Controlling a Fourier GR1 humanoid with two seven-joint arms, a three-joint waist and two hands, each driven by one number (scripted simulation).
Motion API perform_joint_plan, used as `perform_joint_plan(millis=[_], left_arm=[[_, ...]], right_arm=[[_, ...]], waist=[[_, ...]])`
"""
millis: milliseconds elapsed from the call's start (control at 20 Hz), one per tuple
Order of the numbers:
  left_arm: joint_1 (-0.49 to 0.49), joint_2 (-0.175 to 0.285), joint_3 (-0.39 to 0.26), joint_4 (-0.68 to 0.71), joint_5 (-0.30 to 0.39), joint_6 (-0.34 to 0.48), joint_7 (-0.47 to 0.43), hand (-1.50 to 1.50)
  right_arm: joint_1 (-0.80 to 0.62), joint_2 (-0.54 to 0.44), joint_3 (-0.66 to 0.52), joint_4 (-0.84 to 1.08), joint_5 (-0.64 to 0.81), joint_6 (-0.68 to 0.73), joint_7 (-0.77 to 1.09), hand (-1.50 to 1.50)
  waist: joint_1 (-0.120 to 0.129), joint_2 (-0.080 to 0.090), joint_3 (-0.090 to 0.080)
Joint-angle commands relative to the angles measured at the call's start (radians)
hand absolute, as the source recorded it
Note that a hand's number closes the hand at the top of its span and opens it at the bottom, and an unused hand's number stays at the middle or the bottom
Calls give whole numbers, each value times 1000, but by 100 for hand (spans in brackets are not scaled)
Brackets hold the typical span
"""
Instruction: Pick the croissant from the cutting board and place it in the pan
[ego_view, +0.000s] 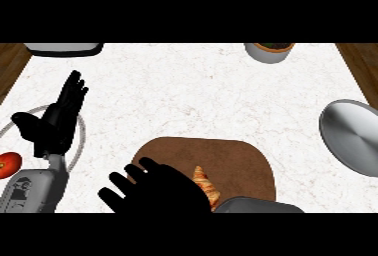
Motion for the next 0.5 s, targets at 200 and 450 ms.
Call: perform_joint_plan(millis=[200, 450], left_arm=[[-25, 6, 34, 3, 5, -12, 21, 0], [-19, -1, 38, 33, 6, -40, -29, 0]], right_arm=[[90, -8, 31, -4, 106, 44, 89, -150], [102, -16, 51, 61, 201, 61, 61, -150]], waist=[[-2, 1, 1], [-2, 2, 0]])
